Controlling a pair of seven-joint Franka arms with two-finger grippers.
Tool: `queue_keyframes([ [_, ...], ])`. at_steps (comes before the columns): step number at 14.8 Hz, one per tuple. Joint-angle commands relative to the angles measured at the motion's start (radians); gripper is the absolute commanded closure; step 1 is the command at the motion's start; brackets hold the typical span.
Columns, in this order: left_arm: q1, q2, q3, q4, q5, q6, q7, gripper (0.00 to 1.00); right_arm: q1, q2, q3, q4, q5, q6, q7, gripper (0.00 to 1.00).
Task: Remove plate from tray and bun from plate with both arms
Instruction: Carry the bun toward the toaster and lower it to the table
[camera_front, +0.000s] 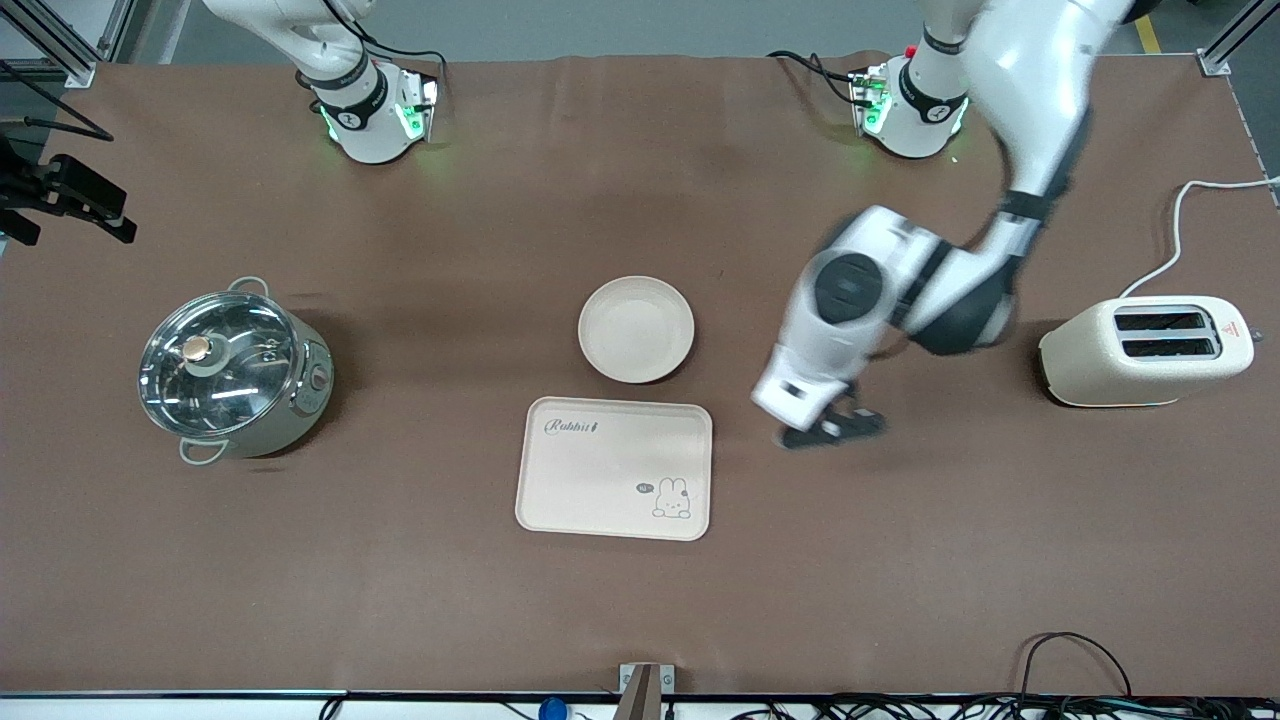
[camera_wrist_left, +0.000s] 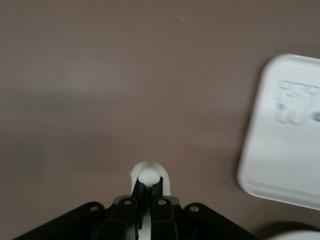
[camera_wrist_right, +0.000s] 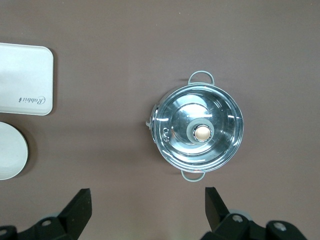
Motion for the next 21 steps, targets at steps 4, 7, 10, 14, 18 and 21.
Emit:
queue_keyframes([
  [4,0.304,0.053,-0.119,-0.142,-0.029,0.142,0.288,0.98,0.006,-0.007,0.000,-0.011,-0.010,0.013,0.017,0.00],
  [7,0.338,0.093,-0.116,-0.232,0.019,0.305,0.264,0.87,0.006,-0.007,0.000,-0.011,-0.008,0.013,0.018,0.00],
  [10,0.338,0.105,-0.115,-0.227,0.025,0.308,0.264,0.41,0.006,-0.007,0.000,-0.013,-0.008,0.019,0.017,0.00],
  [14,0.333,0.090,-0.118,-0.209,0.065,0.293,0.265,0.00,0.006,-0.006,0.000,-0.013,-0.008,0.019,0.017,0.00],
  [18,0.338,0.045,-0.173,-0.065,0.054,0.079,0.265,0.00,0.006,-0.006,0.000,-0.013,-0.007,0.019,0.017,0.00],
  [21,0.350,0.030,-0.201,0.012,0.053,-0.057,0.282,0.00,0.006,-0.006,0.000,-0.011,-0.007,0.021,0.018,0.00],
])
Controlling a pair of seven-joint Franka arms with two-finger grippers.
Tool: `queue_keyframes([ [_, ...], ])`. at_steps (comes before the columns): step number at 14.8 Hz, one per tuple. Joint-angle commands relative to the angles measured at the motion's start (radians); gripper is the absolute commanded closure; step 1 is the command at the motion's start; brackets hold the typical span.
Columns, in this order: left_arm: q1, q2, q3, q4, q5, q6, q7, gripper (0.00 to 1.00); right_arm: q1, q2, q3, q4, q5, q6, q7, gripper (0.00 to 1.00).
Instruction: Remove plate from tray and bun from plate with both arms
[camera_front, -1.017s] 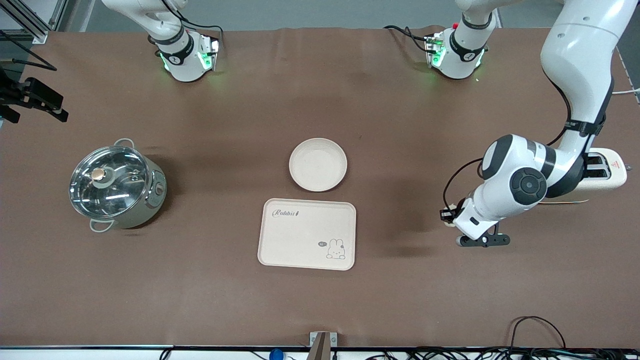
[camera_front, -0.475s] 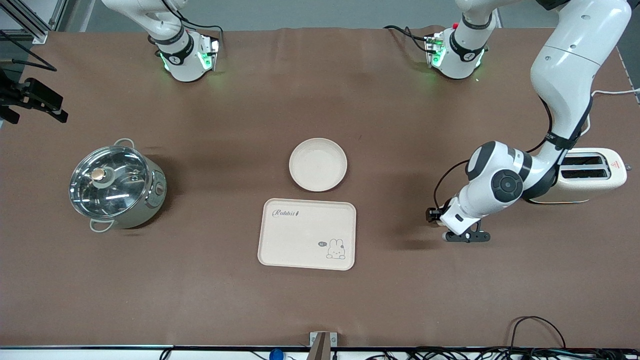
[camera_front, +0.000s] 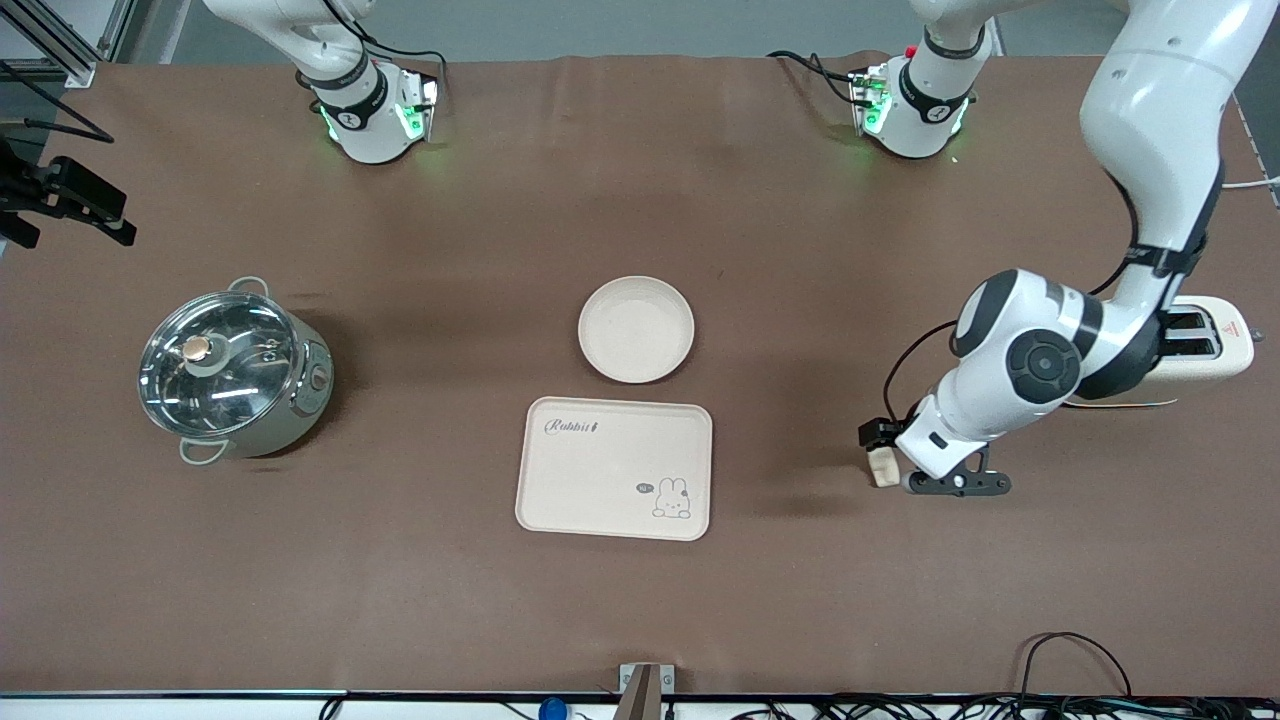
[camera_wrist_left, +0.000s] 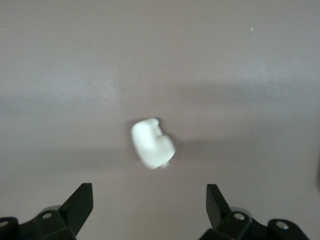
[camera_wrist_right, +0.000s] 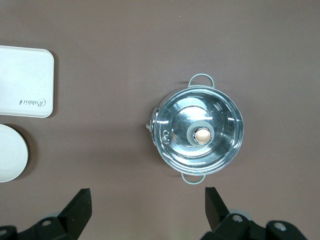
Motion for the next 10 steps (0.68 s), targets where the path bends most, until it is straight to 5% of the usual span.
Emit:
queue_keyframes([
  [1,0.023,-0.046,-0.019,0.033,0.009,-0.075,0.016,0.00,0.006,-0.006,-0.001,-0.009,-0.007,0.009,0.016,0.00],
  [5,-0.004,-0.219,0.028,0.035,-0.124,-0.145,0.022,0.00,0.006,-0.006,0.001,-0.011,-0.007,0.010,0.016,0.00],
  [10,-0.266,-0.429,0.416,0.101,-0.335,-0.337,0.218,0.00,0.004,-0.006,-0.001,-0.009,-0.007,0.015,0.016,0.00],
])
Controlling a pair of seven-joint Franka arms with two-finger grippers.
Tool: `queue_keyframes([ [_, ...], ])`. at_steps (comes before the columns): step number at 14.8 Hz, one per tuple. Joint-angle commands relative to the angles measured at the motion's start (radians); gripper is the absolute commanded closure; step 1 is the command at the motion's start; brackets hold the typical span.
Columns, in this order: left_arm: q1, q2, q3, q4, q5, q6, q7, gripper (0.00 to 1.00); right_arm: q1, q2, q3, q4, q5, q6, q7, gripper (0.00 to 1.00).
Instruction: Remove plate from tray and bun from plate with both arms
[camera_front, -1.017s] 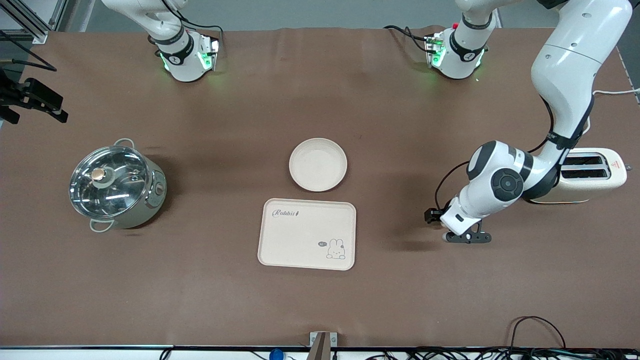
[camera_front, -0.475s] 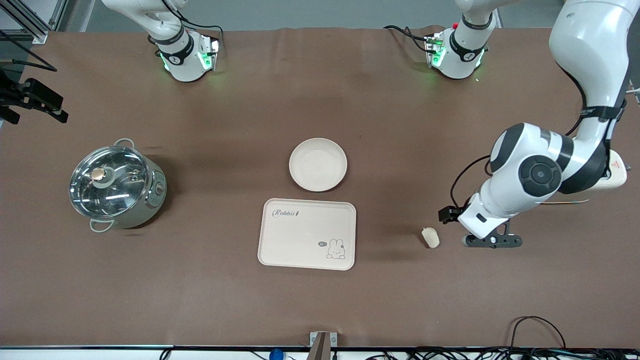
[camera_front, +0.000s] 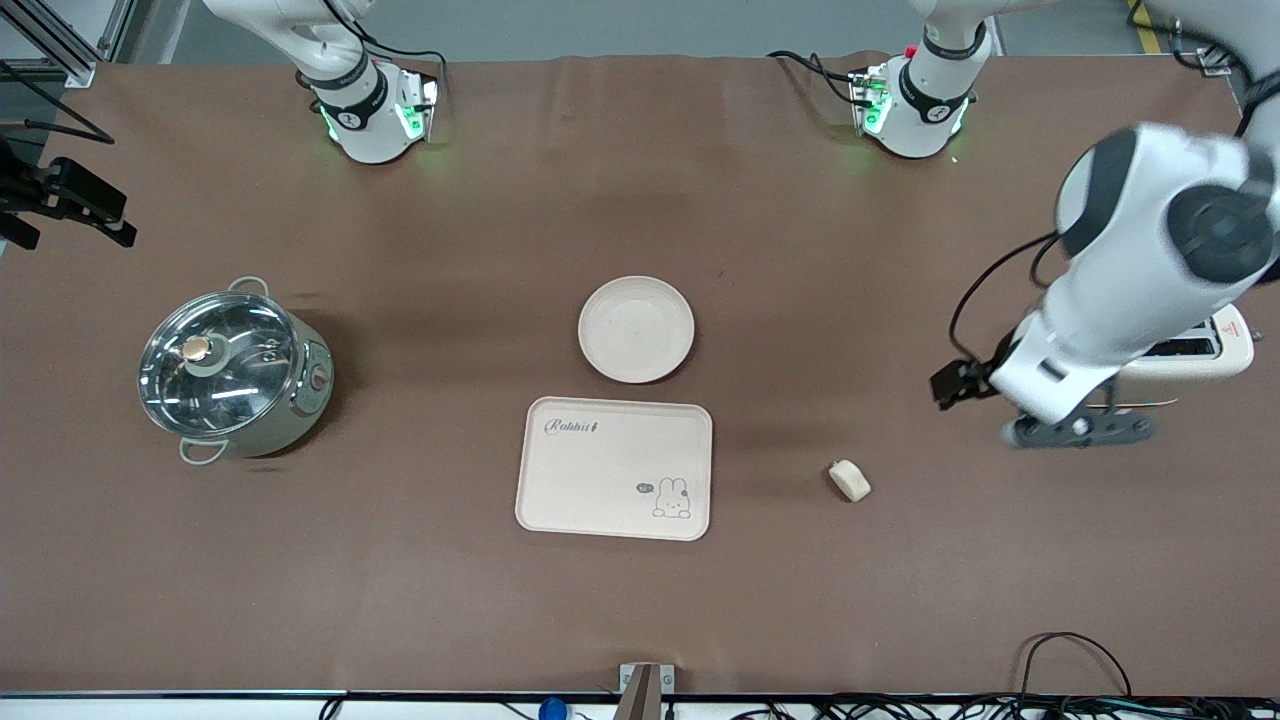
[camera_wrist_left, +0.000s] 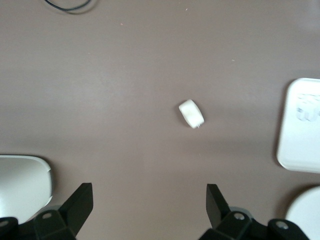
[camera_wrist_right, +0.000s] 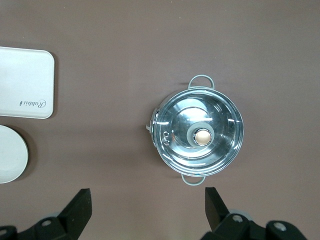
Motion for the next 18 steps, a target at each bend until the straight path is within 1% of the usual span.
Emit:
queue_keyframes([
  [1,-0.089,-0.131,0.173,-0.018,-0.074,-0.082,0.125,0.00,0.006,-0.006,-0.001,-0.008,-0.007,0.009,0.016,0.00],
  [2,-0.118,-0.166,0.229,-0.021,-0.079,-0.113,0.155,0.00,0.006,-0.006,-0.001,-0.008,-0.007,0.009,0.016,0.00],
  [3,-0.142,-0.207,0.269,-0.042,-0.088,-0.149,0.169,0.00,0.004,-0.006,-0.001,-0.008,-0.007,0.009,0.016,0.00],
  [4,-0.150,-0.261,0.281,-0.076,-0.088,-0.168,0.183,0.00,0.004,-0.006,-0.001,-0.008,-0.007,0.009,0.016,0.00],
  [5,-0.153,-0.281,0.284,-0.084,-0.080,-0.170,0.192,0.00,0.004,-0.006,-0.001,-0.008,-0.007,0.009,0.016,0.00],
  [8,-0.155,-0.284,0.284,-0.088,-0.076,-0.170,0.201,0.00,-0.005,-0.003,-0.005,-0.008,-0.007,0.015,0.006,0.00],
  [10,-0.144,-0.268,0.275,-0.073,-0.076,-0.171,0.195,0.00,-0.010,0.000,-0.010,-0.008,-0.007,0.015,0.005,0.00],
  [14,-0.135,-0.260,0.278,-0.064,-0.083,-0.170,0.201,0.00,-0.028,0.005,-0.010,-0.008,-0.007,0.016,0.004,0.00],
  [17,-0.135,-0.220,0.281,0.022,-0.085,-0.173,0.197,0.00,-0.036,0.005,-0.010,-0.008,-0.010,0.015,0.004,0.00],
  [18,-0.135,-0.218,0.281,0.031,-0.086,-0.174,0.197,0.00,-0.036,0.006,-0.010,-0.008,-0.010,0.015,0.004,0.00],
])
